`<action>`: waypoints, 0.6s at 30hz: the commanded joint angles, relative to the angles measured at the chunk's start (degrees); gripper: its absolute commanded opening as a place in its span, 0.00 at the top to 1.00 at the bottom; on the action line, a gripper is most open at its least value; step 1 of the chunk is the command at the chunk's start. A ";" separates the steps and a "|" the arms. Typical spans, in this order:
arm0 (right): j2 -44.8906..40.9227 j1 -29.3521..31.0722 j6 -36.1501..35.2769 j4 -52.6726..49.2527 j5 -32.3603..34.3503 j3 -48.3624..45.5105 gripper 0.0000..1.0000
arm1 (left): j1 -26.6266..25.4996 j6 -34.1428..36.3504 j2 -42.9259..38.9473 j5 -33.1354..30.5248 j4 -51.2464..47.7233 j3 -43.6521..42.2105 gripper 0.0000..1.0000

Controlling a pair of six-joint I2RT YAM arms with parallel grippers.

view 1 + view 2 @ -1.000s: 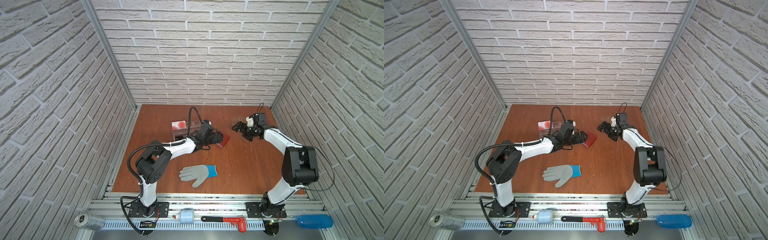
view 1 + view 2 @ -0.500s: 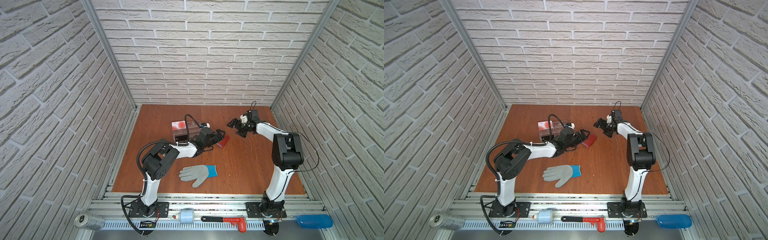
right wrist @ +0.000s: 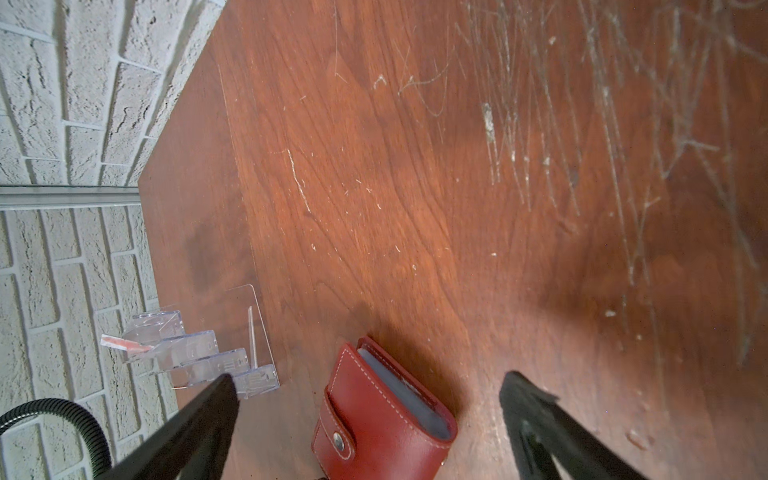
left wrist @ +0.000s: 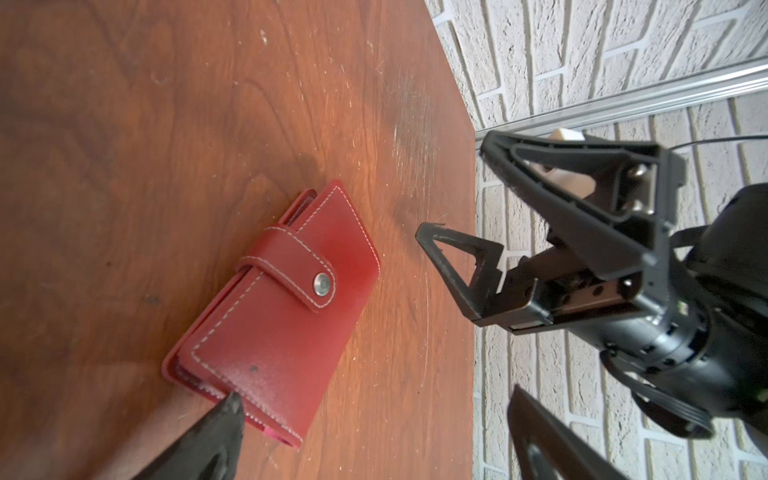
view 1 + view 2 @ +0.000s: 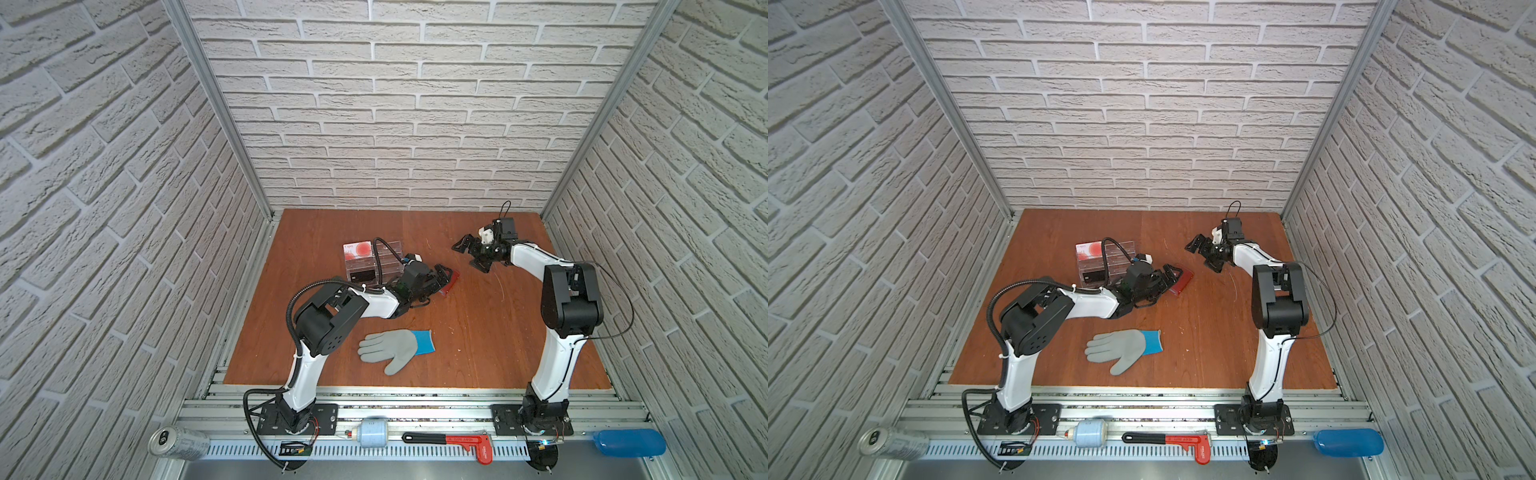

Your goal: Take the credit cards out of the card holder

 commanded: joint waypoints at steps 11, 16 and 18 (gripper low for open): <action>1.17 1.12 0.74 3.42 -2.10 0.15 0.01 | 0.62 1.25 1.71 -1.78 -2.16 3.38 0.02; 1.24 1.11 1.05 3.97 -2.68 0.05 0.01 | 0.99 1.34 3.76 -1.36 -3.03 5.89 0.02; 1.22 1.04 1.24 4.16 -2.88 -0.05 0.01 | 1.40 1.76 4.37 -1.37 -3.51 6.94 0.02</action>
